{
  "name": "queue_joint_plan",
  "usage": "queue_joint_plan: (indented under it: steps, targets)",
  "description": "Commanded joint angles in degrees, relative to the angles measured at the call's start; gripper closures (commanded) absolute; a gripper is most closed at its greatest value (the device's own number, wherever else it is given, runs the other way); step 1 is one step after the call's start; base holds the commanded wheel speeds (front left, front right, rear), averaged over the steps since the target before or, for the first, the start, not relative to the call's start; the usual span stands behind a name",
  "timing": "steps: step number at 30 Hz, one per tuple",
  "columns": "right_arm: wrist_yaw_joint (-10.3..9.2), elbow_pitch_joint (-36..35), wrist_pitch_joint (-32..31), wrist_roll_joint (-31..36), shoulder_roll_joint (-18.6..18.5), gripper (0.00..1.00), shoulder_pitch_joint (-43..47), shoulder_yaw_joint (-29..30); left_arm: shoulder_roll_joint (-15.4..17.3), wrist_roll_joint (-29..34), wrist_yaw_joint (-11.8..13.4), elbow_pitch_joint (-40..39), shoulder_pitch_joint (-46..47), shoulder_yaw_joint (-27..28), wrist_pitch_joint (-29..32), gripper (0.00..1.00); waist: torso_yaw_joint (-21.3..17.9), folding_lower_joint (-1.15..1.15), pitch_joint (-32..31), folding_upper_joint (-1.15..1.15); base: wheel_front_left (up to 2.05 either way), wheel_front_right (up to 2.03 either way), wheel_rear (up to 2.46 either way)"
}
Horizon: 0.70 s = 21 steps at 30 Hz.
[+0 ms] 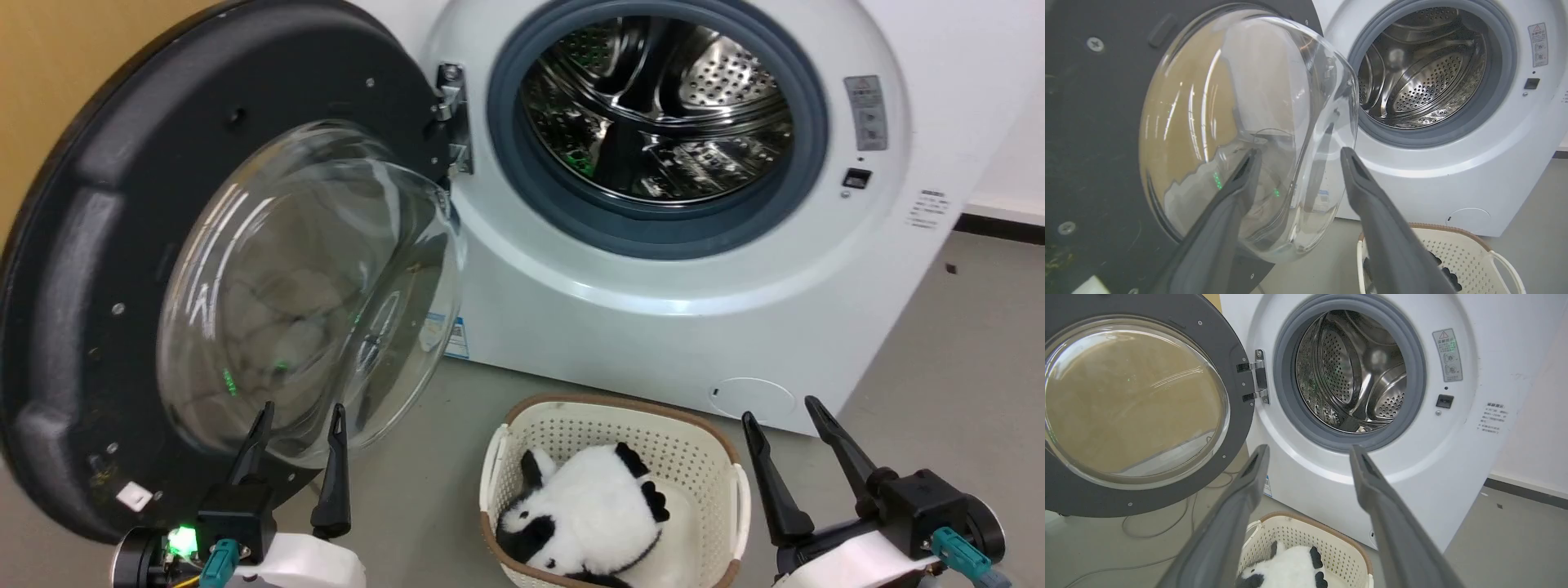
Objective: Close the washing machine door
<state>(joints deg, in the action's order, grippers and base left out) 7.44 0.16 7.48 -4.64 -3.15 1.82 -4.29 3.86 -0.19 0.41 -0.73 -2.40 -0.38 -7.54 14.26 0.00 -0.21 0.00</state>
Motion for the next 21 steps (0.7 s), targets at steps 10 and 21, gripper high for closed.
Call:
queue_joint_plan:
  steps: [10,21]
  targets:
    - [0.03,0.58,1.91,-0.82,0.11,0.00,-0.34,-2.09,0.27,-0.60,1.17,-1.33,-1.46,0.52,-1.84,0.00,4.62,0.00,0.66,0.00,0.00,0.00,0.00]
    - [0.03,1.65,3.23,-2.00,-0.64,0.00,-2.18,-4.48,0.10,-0.95,2.19,-2.83,-2.45,1.12,-3.16,0.00,7.82,0.00,1.78,0.00,0.00,0.00,0.00]
